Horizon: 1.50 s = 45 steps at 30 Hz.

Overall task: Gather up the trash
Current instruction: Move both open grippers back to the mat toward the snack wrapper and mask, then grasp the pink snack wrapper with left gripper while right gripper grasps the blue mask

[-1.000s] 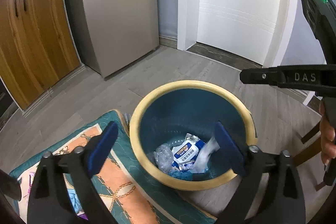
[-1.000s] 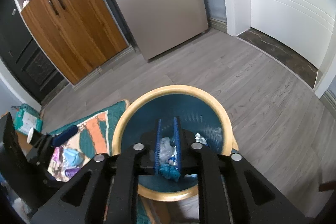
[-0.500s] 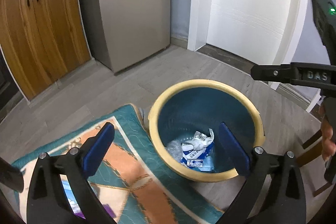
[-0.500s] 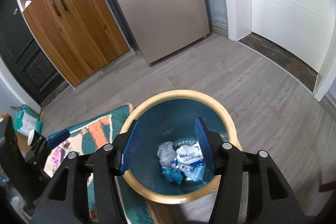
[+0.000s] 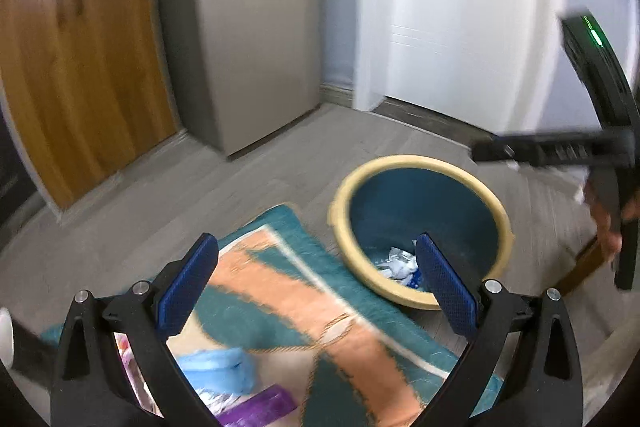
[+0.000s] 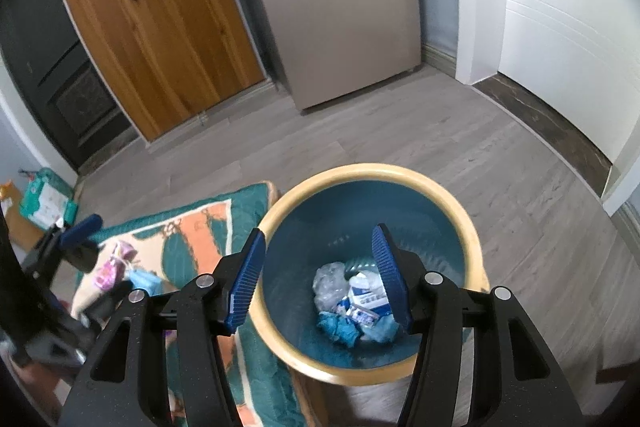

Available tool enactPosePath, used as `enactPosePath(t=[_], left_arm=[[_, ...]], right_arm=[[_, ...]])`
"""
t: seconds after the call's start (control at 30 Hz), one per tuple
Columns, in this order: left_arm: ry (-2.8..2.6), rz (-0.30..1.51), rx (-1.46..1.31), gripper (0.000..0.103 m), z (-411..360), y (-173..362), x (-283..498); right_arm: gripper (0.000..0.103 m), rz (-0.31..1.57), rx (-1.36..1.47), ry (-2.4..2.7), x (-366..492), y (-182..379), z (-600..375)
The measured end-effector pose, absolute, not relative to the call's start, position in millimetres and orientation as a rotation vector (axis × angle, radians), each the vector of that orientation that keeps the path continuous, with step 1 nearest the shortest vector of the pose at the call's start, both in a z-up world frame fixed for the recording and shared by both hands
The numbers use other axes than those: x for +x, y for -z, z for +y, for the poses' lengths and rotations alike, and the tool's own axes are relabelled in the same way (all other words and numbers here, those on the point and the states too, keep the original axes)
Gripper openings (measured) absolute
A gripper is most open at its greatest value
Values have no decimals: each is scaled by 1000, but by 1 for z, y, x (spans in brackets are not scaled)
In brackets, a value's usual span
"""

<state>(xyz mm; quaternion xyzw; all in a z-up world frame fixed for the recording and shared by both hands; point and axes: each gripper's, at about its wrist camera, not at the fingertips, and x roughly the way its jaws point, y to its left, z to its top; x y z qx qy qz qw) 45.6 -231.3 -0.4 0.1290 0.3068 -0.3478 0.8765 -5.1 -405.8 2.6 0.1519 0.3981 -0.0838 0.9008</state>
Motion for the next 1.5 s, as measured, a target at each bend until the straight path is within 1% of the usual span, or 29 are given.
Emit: enactPosePath(t=[0.03, 0.07, 0.13, 0.17, 0.2, 0.23, 0.47, 0.7, 0.83, 1.03, 1.2, 1.27, 1.33, 1.37, 1.43, 1.5], left_arm=[[701, 644, 255, 97, -222, -1, 50], [679, 639, 245, 97, -210, -3, 54], [672, 628, 223, 97, -187, -8, 62], [657, 631, 219, 97, -179, -9, 65], [633, 637, 218, 97, -169, -9, 69], [606, 641, 219, 97, -160, -9, 72], [433, 670, 168, 97, -85, 3, 88], [362, 685, 194, 97, -42, 18, 92], [301, 718, 156, 97, -16, 31, 101], [255, 781, 137, 97, 0, 53, 109], [269, 840, 148, 97, -3, 71, 113], [274, 857, 166, 96, -5, 76, 114], [279, 876, 170, 91, -7, 83, 116], [286, 888, 171, 90, -9, 86, 117], [300, 905, 180, 81, -13, 91, 117], [320, 930, 191, 77, -17, 97, 118]], right_arm=[[69, 824, 307, 166, -4, -2, -401], [72, 823, 301, 157, -2, -1, -396], [82, 821, 288, 132, 2, 1, -385], [85, 821, 284, 118, 4, 2, -378], [91, 820, 281, 106, 6, 3, -371], [95, 817, 277, 91, 9, 5, -362], [96, 860, 193, 26, 29, 26, -299], [96, 830, 32, -57, 39, 49, -234], [96, 847, -33, -87, 50, 64, -206], [96, 870, -75, -144, 58, 82, -179], [96, 892, -90, -190, 66, 96, -163], [91, 902, -80, -204, 71, 100, -160], [71, 925, -61, -239, 77, 107, -156], [68, 937, -60, -248, 80, 110, -153], [62, 948, -61, -272, 83, 117, -148], [58, 965, -77, -281, 84, 124, -143]])
